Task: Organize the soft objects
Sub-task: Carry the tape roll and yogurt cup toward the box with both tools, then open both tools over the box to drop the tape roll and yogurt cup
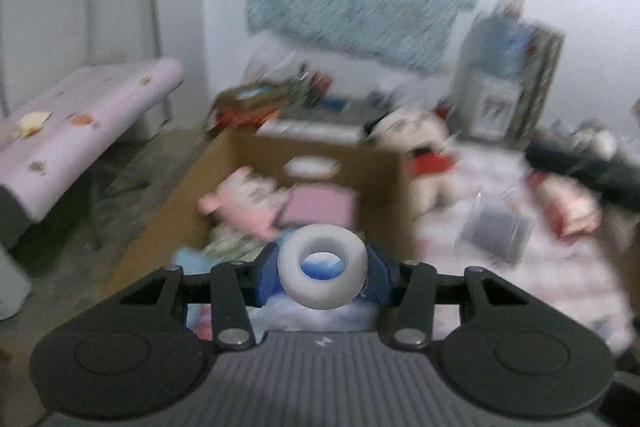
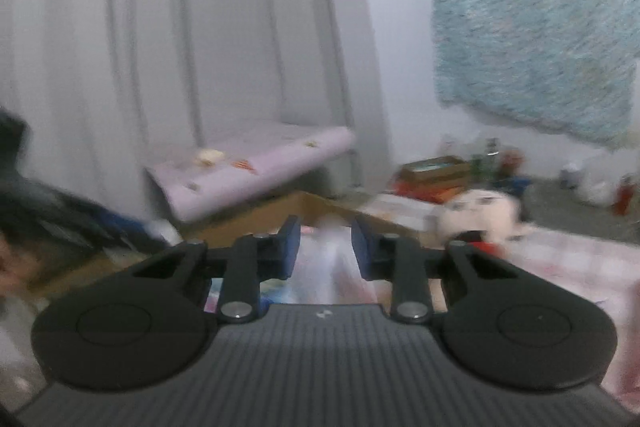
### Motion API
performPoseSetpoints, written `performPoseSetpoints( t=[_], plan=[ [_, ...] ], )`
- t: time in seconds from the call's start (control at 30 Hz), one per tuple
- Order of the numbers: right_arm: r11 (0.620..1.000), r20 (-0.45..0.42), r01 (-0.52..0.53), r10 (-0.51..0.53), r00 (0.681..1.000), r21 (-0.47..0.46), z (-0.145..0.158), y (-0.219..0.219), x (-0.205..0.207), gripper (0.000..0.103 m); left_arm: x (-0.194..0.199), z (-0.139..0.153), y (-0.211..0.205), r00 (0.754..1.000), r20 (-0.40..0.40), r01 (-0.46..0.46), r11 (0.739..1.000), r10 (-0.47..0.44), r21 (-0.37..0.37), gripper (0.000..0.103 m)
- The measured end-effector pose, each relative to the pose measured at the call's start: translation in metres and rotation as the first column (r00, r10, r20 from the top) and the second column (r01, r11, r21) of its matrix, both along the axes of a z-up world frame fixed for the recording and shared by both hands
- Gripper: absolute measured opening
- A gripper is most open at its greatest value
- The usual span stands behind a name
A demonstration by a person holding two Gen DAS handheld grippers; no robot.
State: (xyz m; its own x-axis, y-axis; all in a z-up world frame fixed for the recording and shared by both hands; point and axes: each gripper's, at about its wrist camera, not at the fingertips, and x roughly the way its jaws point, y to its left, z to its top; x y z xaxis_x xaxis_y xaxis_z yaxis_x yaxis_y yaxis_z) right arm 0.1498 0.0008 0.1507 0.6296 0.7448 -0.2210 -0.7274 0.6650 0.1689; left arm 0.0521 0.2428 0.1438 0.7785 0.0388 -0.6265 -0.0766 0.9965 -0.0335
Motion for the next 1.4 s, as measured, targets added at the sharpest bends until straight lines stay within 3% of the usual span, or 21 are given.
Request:
performPoseSetpoints(
  t=[0.2,0.4,0.53,0.57,0.73,0.8,0.83,0.87,0.93,1.0,1.07,1.13,1.27,1.4],
  plan=[
    [0.981,-0.06,-0.072,0.062,0.996,-0.179,-0.017,0.09,0.001,0.027,0.013,-0.05,0.048,0.988,-0.127,-0.087,0.996,0.091,0.034,0.048],
    [0.977,-0.155,-0.021,-0.012,0.988,-0.213,-0.048,0.074,0.007,0.032,0.0,-0.067,0.049,0.994,-0.098,-0.056,0.998,0.055,-0.006,0.049],
    [0.951,-0.143,-0.116,0.077,0.987,-0.288,-0.066,0.057,-0.002,0.08,0.004,-0.073,0.051,0.993,-0.113,-0.033,0.999,0.032,-0.003,0.049],
    [0.933,-0.137,-0.143,0.102,0.985,-0.331,-0.072,0.061,-0.003,0.087,0.006,-0.076,0.052,0.992,-0.118,-0.039,0.999,0.038,-0.004,0.049],
    [0.812,-0.17,-0.239,0.175,0.97,-0.532,-0.118,0.103,0.017,0.084,0.008,-0.085,0.054,0.991,-0.127,-0.043,0.997,0.034,-0.071,0.049],
    [0.721,-0.192,-0.254,0.169,0.967,-0.645,-0.142,0.124,0.028,0.056,0.007,-0.086,0.051,0.992,-0.122,-0.036,0.996,0.025,-0.083,0.049],
    [0.687,-0.15,-0.242,0.193,0.97,-0.685,-0.149,0.129,0.023,0.055,0.006,-0.086,0.05,0.993,-0.119,-0.03,0.996,0.019,-0.088,0.049],
    [0.679,-0.119,-0.227,0.203,0.972,-0.698,-0.152,0.131,0.019,0.053,0.006,-0.087,0.047,0.993,-0.119,-0.023,0.996,0.012,-0.09,0.049],
    [0.71,-0.083,-0.171,0.157,0.984,-0.683,-0.151,0.126,0.012,0.049,0.005,-0.089,0.042,0.993,-0.12,-0.002,0.996,-0.008,-0.087,0.049],
    [0.77,-0.019,-0.035,0.031,0.999,-0.637,-0.147,0.113,0.009,0.047,0.006,-0.091,0.037,0.992,-0.121,0.017,0.997,-0.027,-0.082,0.049],
    [0.854,0.006,0.063,-0.07,0.998,-0.517,-0.136,0.09,0.002,0.047,0.008,-0.094,0.036,0.992,-0.122,0.028,0.997,-0.037,-0.076,0.049],
    [0.91,-0.037,0.101,-0.126,0.991,-0.403,-0.124,0.067,-0.003,0.047,0.011,-0.097,0.038,0.99,-0.134,0.037,0.996,-0.047,-0.077,0.049],
    [0.955,-0.084,0.144,-0.171,0.982,-0.261,-0.096,0.041,-0.02,0.047,0.014,-0.103,0.043,0.985,-0.167,0.032,0.996,-0.045,-0.079,0.049],
    [0.984,-0.092,0.109,-0.123,0.988,-0.138,-0.062,0.033,-0.042,0.048,0.01,-0.1,0.046,0.982,-0.185,0.04,0.998,-0.049,-0.053,0.049]
  ],
)
